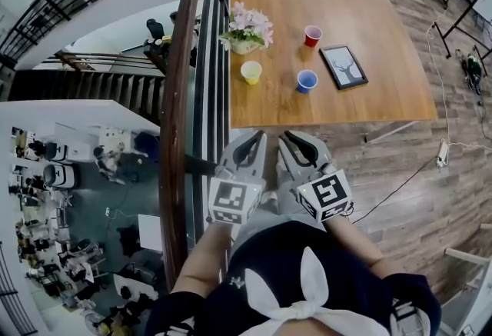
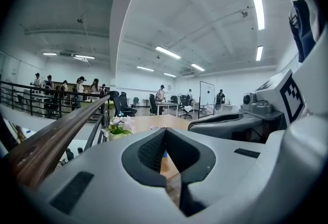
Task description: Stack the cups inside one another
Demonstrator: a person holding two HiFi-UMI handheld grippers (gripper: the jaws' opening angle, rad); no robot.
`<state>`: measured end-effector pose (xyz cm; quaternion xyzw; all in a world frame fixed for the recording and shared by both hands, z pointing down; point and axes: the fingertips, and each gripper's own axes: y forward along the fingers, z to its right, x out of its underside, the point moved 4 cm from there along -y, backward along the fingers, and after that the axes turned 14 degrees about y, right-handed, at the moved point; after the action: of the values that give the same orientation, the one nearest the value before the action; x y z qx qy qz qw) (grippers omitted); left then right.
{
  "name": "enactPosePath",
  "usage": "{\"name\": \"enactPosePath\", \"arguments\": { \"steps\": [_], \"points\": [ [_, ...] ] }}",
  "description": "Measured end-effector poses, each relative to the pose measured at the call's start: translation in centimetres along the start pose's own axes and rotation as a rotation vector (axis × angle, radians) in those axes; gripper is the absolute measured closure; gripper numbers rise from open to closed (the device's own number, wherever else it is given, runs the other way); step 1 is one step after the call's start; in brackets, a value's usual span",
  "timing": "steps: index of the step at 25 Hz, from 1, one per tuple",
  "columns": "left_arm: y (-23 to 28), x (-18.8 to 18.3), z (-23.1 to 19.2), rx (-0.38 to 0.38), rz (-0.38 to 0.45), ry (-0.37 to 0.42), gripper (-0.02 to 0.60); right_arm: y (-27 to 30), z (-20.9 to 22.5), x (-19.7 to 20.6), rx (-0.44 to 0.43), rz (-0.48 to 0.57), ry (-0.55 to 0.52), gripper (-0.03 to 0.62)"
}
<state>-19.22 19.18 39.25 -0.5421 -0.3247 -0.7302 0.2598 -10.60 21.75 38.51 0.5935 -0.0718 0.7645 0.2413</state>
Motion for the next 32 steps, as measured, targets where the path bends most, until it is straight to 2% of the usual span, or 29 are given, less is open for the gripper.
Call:
{"name": "enactPosePath", "arguments": {
  "steps": [5, 13, 16, 22, 32],
  "points": [
    [2.1, 0.1, -2.5, -0.034, -0.020, -0.007, 0.565, 2.6, 1.8, -0.9, -0.027, -0.028, -0.013, 0.466],
    [5.6, -0.2, -7.0, -0.088, -0.046, -0.002, 0.564, 8.0, 5.5, -3.1, -0.051, -0.046, -0.031, 0.379],
    [6.8, -0.4, -8.6, -0.104, -0.056, -0.003, 0.565, 9.9, 6.6, -4.2, -0.062, -0.045, -0.037, 0.324],
    [9.4, -0.2, -11.1, -0.129, -0.079, -0.007, 0.564, 13.1, 9.1, -5.2, -0.068, -0.073, -0.042, 0.283],
    [12.4, 1.6, -13.6, -0.156, -0.127, -0.029, 0.565, 17.9, 12.2, -3.5, -0.083, -0.176, -0.047, 0.256]
  ]
}}
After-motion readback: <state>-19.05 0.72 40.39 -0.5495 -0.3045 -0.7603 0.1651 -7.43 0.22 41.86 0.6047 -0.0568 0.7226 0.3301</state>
